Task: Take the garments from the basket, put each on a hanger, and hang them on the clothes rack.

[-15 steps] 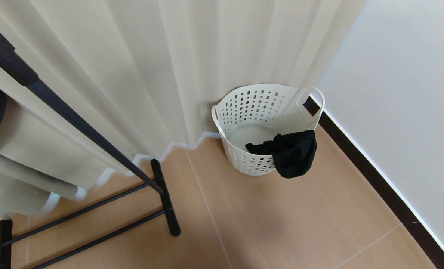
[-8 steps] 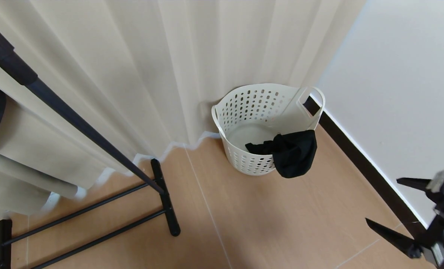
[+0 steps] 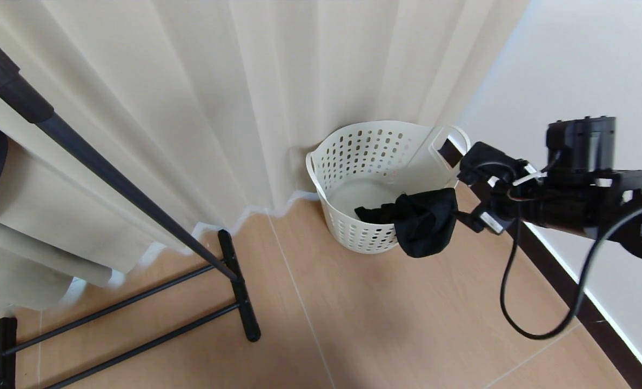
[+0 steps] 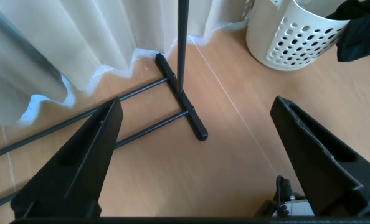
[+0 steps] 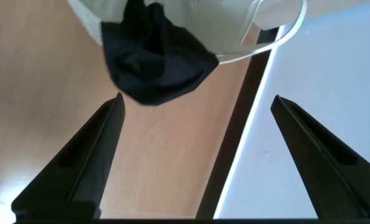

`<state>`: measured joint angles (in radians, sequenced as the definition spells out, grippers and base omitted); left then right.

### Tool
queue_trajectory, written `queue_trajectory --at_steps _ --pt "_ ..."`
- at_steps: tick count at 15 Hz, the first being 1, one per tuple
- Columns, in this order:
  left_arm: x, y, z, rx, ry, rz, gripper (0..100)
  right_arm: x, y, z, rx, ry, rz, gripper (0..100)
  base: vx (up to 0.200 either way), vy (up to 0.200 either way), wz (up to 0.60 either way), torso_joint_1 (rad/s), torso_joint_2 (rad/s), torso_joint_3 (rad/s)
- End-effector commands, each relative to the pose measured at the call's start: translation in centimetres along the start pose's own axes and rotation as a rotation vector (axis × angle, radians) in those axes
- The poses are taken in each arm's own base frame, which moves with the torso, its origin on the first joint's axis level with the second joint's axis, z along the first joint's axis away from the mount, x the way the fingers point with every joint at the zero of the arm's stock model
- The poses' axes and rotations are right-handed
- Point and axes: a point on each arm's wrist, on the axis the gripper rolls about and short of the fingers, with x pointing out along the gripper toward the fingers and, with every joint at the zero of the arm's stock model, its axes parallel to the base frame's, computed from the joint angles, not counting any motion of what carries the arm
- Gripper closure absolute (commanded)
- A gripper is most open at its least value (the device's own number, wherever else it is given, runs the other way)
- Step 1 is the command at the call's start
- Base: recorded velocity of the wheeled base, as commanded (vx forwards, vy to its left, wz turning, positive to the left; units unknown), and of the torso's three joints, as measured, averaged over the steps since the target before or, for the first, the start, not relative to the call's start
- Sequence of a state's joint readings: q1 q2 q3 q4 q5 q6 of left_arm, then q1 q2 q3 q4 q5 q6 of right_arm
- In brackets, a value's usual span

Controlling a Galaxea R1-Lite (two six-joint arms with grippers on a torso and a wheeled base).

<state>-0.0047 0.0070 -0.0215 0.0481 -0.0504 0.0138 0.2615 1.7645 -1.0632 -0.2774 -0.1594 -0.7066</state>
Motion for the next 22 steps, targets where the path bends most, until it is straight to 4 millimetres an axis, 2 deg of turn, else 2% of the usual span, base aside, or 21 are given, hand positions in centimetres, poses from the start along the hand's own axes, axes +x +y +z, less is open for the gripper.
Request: queue_trajectory --at_steps 1,2,4,11,14,17,22 --pt "0.0 0.0 0.0 0.000 0.002 0.000 0 5.8 2.6 -1.5 -0.014 0.083 0.063 0 0.000 0.000 0.00 0.000 0.00 0.000" --pt "0.0 0.0 0.0 -0.002 0.000 0.000 0 7.0 3.3 -2.4 0.011 0.096 0.065 0 0.000 0.000 0.00 0.000 0.00 0.000" --pt "0.0 0.0 0.0 -0.002 0.000 0.001 0 8.3 2.9 -3.0 0.032 0.069 0.016 0 0.000 0.000 0.00 0.000 0.00 0.000" --pt "0.0 0.0 0.0 0.000 0.000 0.000 0 12.8 3.1 -2.4 0.093 0.048 -0.078 0 0.000 0.000 0.00 0.000 0.00 0.000" --pt "0.0 0.0 0.0 0.000 0.000 0.000 0 13.6 2.7 -1.6 0.098 0.028 -0.106 0 0.000 0.000 0.00 0.000 0.00 0.000" --pt "0.0 0.0 0.0 0.000 0.000 0.000 0 13.6 1.9 -0.5 0.099 0.001 -0.130 0 0.000 0.000 0.00 0.000 0.00 0.000" --pt "0.0 0.0 0.0 0.008 0.002 0.001 0 13.1 1.4 -0.6 0.106 -0.011 -0.132 0 0.000 0.000 0.00 0.000 0.00 0.000"
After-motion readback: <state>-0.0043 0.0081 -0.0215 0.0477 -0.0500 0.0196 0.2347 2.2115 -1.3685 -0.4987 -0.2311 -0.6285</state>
